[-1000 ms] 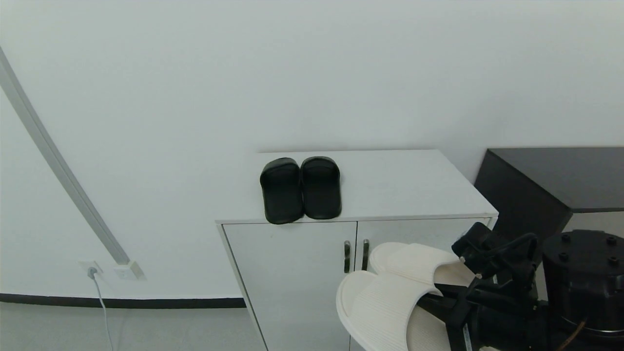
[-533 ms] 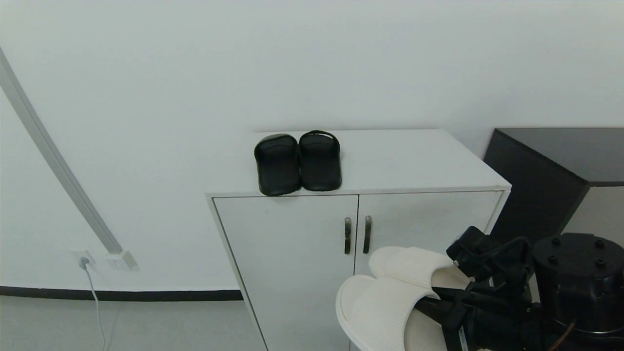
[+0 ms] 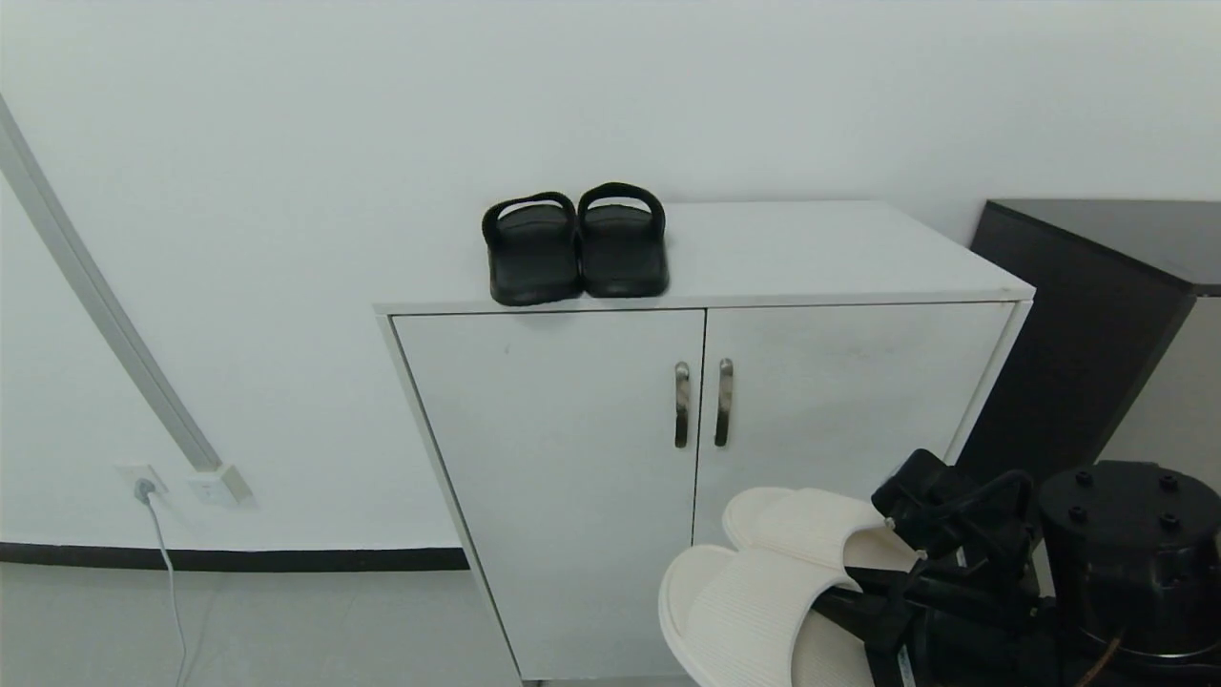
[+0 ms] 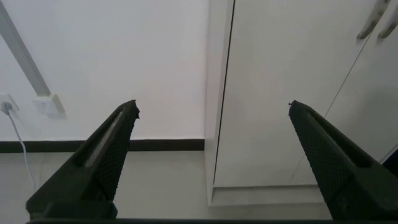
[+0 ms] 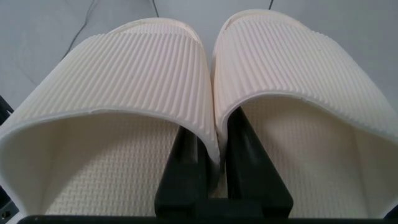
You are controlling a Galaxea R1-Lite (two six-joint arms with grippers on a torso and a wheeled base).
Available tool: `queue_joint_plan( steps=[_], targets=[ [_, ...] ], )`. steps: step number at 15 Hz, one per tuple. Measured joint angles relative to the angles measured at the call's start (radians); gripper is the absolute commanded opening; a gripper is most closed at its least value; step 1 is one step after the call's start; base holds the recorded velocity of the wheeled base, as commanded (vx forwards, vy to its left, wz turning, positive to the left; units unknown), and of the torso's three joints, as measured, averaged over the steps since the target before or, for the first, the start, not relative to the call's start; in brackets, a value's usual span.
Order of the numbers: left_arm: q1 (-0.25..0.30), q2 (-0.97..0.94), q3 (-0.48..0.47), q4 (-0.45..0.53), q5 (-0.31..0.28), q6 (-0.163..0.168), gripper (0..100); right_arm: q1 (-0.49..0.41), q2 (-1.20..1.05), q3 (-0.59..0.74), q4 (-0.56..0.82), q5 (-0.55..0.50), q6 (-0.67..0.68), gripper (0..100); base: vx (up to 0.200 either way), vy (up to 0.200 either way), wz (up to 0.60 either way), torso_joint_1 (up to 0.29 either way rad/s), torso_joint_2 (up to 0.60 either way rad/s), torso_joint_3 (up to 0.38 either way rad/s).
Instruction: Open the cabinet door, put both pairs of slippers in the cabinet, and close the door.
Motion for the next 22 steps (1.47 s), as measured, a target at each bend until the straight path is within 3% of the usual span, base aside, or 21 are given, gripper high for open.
queue_joint_plan(
  steps=[10,22],
  targets=[
    [0.0,0.0,0.0,0.0,0.0,0.0,100,0.0,0.0,0.005,0.001,0.001,-0.013,0,0.0,0.0,0.0,-0.073,0.44,0.367],
    [0.0,0.0,0.0,0.0,-0.001,0.002,100,0.0,0.0,0.012,-0.002,0.001,-0.013,0,0.0,0.0,0.0,0.001,0.05,0.034]
  ],
)
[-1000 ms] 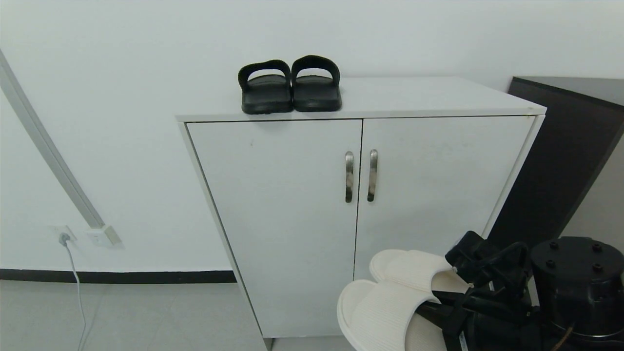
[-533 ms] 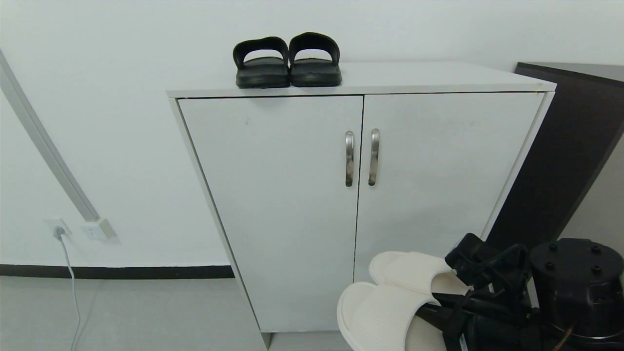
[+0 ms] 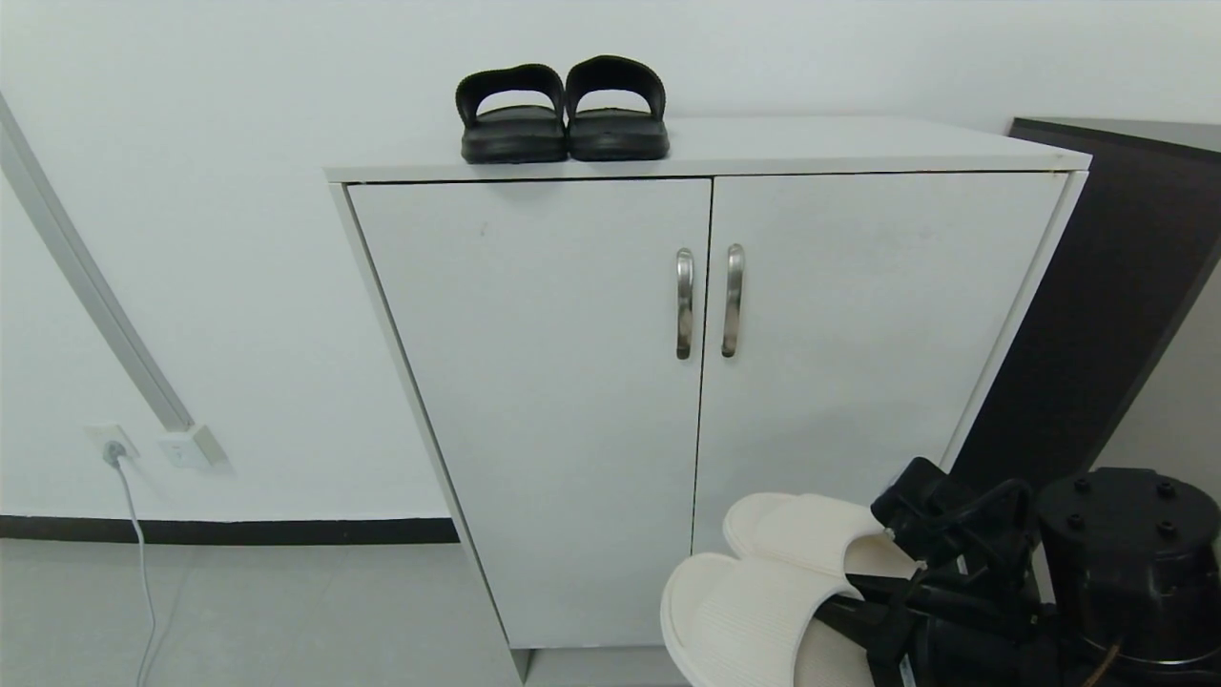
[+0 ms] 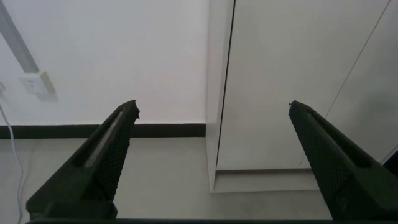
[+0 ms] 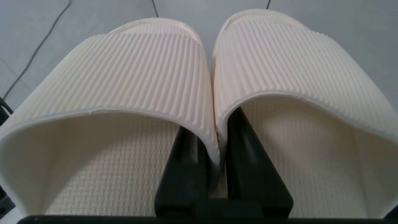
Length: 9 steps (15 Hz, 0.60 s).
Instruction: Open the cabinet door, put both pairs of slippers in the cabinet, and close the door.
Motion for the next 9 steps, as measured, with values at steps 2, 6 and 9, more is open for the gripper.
queue_joint_plan(
  steps=[2,6,9],
  targets=[
    [0.0,0.0,0.0,0.001,-0.003,0.003,100,0.0,0.0,0.002,0.0,0.0,0.0,0,0.0,0.0,0.0,0.0,0.0,0.0],
    [-0.01,0.033,-0.008,0.0,-0.101,0.1,100,0.0,-0.002,0.005,0.0,0.0,-0.001,0,0.0,0.0,0.0,0.0,0.0,0.0],
    [-0.019,0.112,-0.136,-0.008,-0.189,0.017,100,0.001,-0.002,0.008,0.0,0.004,-0.001,0,0.0,0.0,0.0,0.0,0.0,0.0]
  ],
)
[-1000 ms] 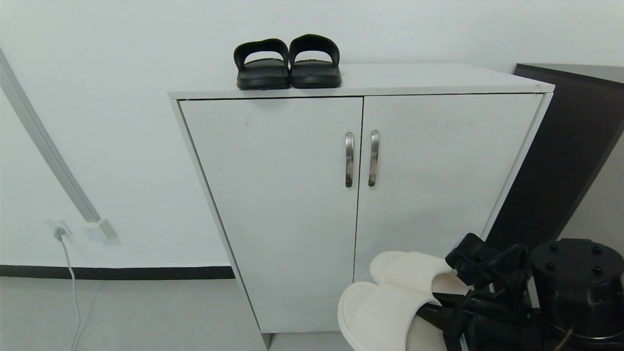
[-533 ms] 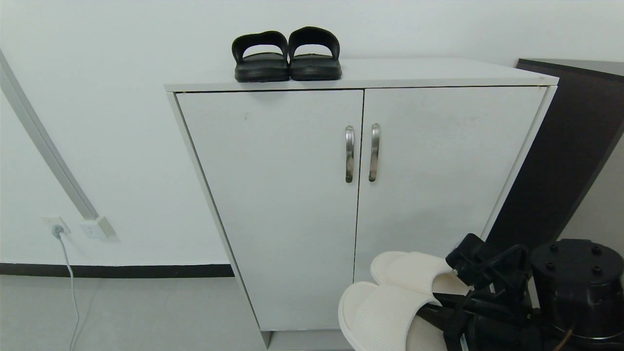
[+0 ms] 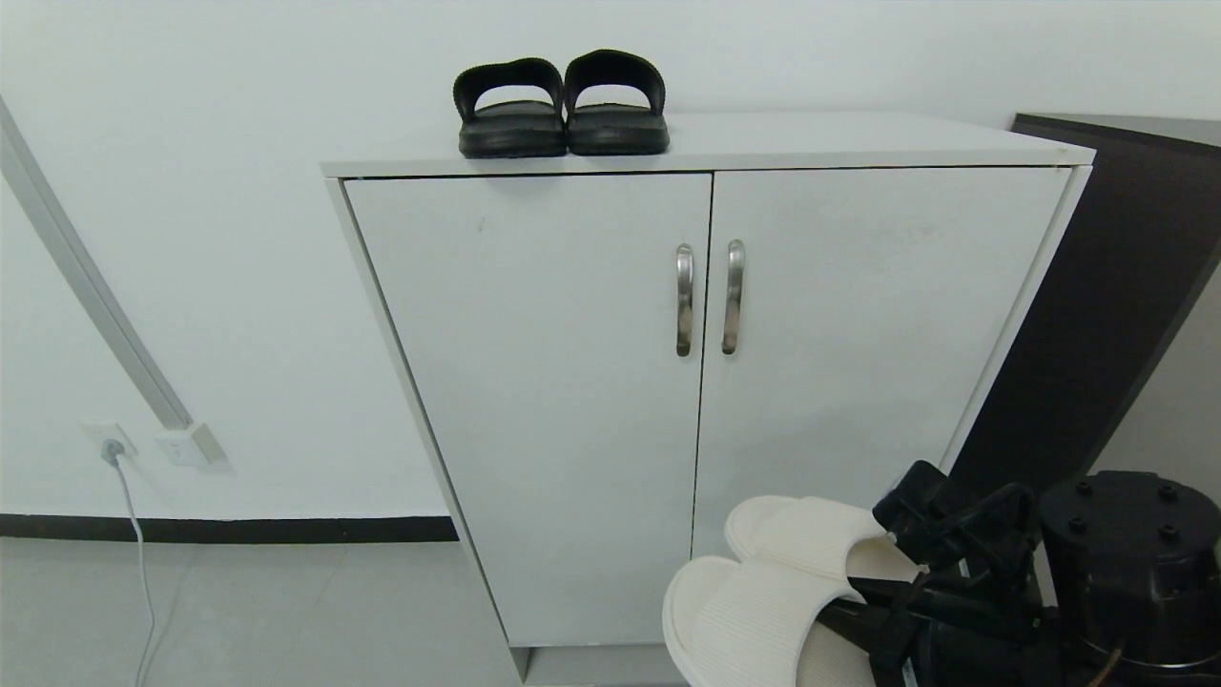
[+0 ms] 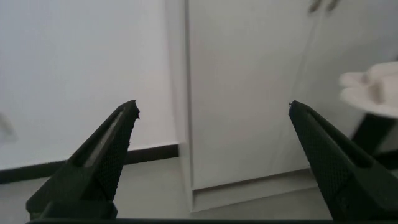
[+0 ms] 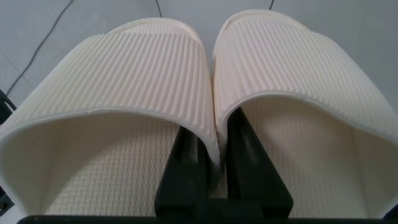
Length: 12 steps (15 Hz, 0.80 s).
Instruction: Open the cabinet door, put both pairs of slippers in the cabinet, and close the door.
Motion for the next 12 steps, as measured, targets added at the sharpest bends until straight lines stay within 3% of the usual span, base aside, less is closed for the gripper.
queue_joint_plan(
  steps=[3,7,9,12],
  targets=[
    [-0.007,0.169,-0.107,-0.049,-0.156,-0.037,100,0.002,-0.002,0.005,-0.012,0.0,-0.014,0,0.0,0.0,0.0,0.0,0.0,0.0],
    [-0.039,0.461,-0.169,-0.308,-0.344,-0.049,100,0.003,-0.001,0.019,-0.048,0.0,-0.023,0,0.0,0.0,0.0,0.0,0.0,0.0],
    [-0.075,0.602,-0.202,-0.409,-0.379,-0.052,100,0.005,0.0,0.024,-0.048,0.0,-0.028,0,0.0,0.0,0.0,0.0,0.0,0.0],
    [-0.181,0.816,-0.288,-0.507,-0.395,-0.054,100,0.006,0.001,0.029,-0.048,0.0,-0.028,0,0.0,0.0,0.0,0.0,0.0,0.0]
  ],
)
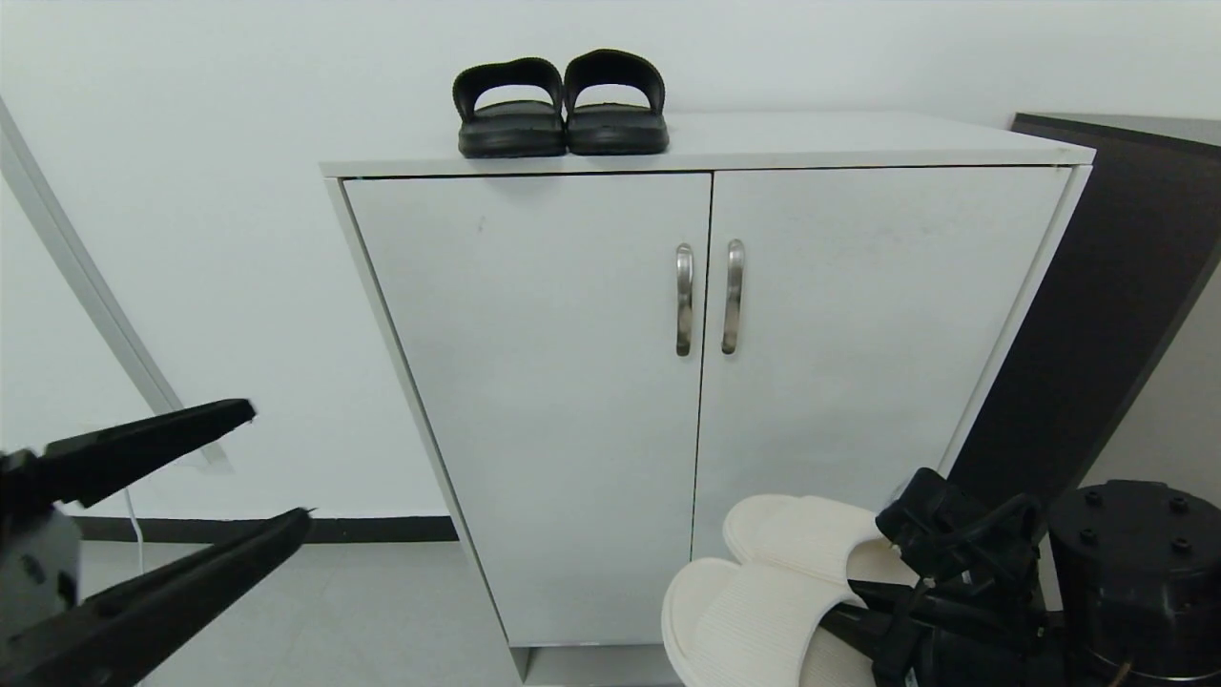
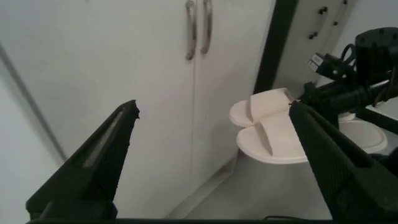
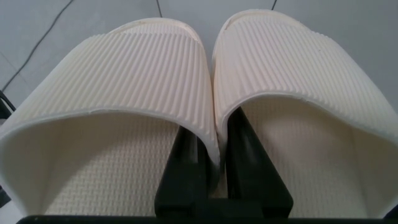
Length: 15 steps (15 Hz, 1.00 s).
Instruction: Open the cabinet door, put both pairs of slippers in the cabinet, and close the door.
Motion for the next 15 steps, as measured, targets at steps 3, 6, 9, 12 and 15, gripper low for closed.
queue_joint_plan(
  steps=[3,6,9,12,15],
  targets=[
    [-0.143,0.195,-0.147,-0.024,-0.001,-0.06,100,0.0,-0.001,0.008,0.0,0.0,0.0,0,0.0,0.0,0.0,0.0,0.0,0.0],
    [-0.272,0.333,-0.281,-0.032,-0.005,-0.096,100,-0.001,0.0,0.011,-0.001,0.003,0.001,0,0.0,0.0,0.0,0.0,0.0,0.0],
    [-0.359,0.449,-0.411,-0.038,-0.005,-0.104,100,-0.001,0.007,0.019,0.001,0.004,0.001,0,0.0,0.0,0.0,0.0,0.0,0.0],
    [-0.407,0.544,-0.522,-0.038,-0.005,-0.176,100,0.005,0.008,0.024,0.001,0.004,0.0,0,0.0,0.0,0.0,0.0,0.0,0.0],
    [-0.441,0.639,-0.608,-0.036,-0.005,-0.189,100,0.009,0.01,0.025,0.0,0.003,-0.013,0,0.0,0.0,0.0,0.0,0.0,0.0]
  ],
)
